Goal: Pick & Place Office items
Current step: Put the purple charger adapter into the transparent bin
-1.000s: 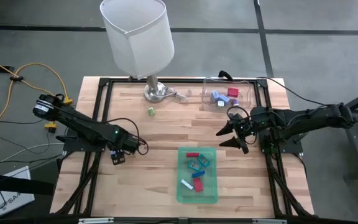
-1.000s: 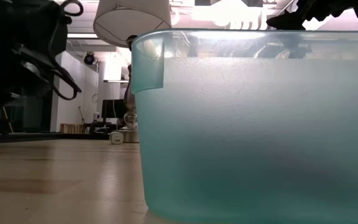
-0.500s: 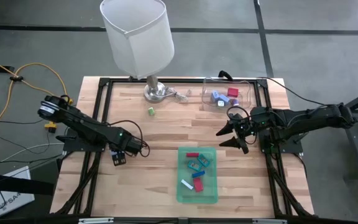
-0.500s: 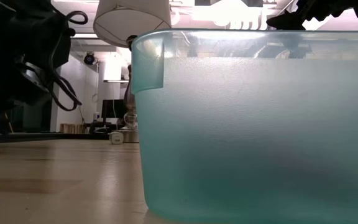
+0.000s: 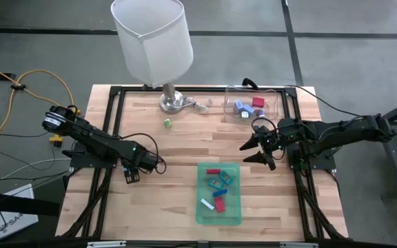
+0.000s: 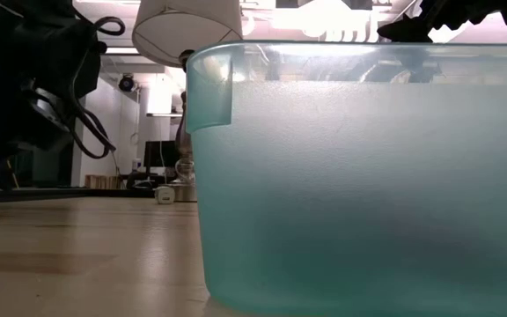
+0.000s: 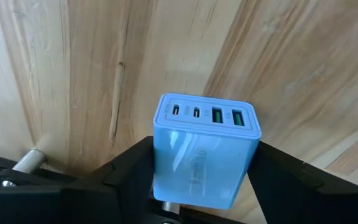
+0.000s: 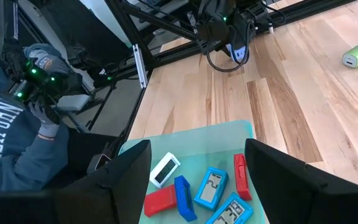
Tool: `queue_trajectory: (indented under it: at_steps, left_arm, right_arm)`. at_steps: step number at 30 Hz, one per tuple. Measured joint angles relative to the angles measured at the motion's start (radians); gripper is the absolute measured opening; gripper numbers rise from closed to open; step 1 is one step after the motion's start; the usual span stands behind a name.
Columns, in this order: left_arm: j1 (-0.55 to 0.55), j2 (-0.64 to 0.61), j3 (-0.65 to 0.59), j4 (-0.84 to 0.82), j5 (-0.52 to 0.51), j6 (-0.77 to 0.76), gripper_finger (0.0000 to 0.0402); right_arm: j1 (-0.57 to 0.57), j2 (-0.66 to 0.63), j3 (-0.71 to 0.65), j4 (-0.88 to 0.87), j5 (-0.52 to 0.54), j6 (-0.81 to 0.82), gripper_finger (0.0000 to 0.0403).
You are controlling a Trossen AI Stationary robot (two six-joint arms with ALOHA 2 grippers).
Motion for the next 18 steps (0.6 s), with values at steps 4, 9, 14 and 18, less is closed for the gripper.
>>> queue_trajectory:
  at_steps: [4,9,14,18]
  left_arm:
    - [0.0,0.0,0.0,-0.001,0.0,-0.006,0.0207]
    - [0.0,0.0,0.002,0.004,0.001,-0.006,0.0205]
    - [0.013,0.0,0.063,0.027,-0.005,0.0,0.021]
    - [0.036,0.0,0.169,0.047,-0.066,0.048,0.021]
  right_arm:
    - [0.0,0.0,0.0,0.0,0.0,0.0,0.0247]
    - [0.0,0.0,0.0,0.0,0.0,0.0,0.0247]
    - [0.0,0.0,0.0,0.0,0.0,0.0,0.0247]
    - [0.0,0.0,0.0,0.0,0.0,0.0,0.0247]
